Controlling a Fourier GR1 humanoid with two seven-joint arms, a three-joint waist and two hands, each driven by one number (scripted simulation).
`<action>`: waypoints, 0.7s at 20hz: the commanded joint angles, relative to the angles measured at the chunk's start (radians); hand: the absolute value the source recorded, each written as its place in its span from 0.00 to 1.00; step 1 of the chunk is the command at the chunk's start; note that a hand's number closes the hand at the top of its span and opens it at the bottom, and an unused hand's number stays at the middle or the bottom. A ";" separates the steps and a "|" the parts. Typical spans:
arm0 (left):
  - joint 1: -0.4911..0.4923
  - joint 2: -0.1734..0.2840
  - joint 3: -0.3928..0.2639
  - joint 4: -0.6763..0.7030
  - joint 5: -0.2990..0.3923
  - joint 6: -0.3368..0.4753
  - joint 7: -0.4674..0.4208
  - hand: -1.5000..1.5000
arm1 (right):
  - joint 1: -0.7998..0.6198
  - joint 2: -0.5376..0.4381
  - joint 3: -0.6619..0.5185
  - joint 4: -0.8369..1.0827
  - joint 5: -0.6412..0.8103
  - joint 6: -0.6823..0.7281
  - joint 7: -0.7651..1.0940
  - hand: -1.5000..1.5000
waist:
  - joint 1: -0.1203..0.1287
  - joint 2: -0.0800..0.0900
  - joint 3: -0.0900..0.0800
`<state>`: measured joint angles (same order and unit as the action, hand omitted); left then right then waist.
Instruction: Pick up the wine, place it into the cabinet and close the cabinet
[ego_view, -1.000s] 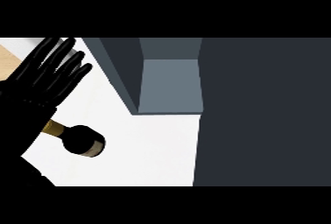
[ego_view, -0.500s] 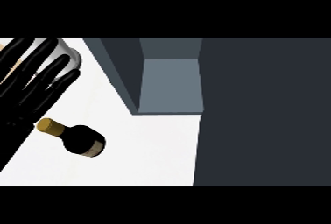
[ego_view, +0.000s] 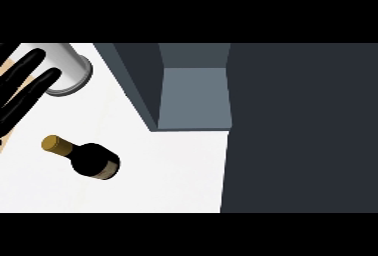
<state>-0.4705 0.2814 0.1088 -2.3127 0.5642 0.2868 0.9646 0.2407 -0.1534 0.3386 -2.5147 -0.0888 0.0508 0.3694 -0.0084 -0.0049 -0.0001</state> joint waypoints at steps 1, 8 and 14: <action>-0.016 0.016 0.017 0.022 -0.001 0.005 0.012 0.00 | 0.104 -0.014 0.066 -0.217 0.039 -0.004 0.038 0.00 | -0.008 0.000 0.000; 0.028 0.068 0.078 0.018 0.019 -0.012 0.033 0.00 | 0.035 -0.025 0.035 -0.217 0.015 -0.024 0.088 0.00 | -0.002 0.001 0.000; 0.000 0.156 0.242 0.137 0.128 -0.106 0.011 0.00 | 0.008 -0.043 0.011 -0.255 -0.026 -0.044 0.156 0.00 | -0.006 0.001 -0.001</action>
<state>-0.4356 0.3803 0.2622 -2.2573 0.6370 0.2308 0.9691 0.2126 -0.1694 0.3471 -2.5211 -0.0778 0.0203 0.3999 -0.0113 -0.0038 -0.0008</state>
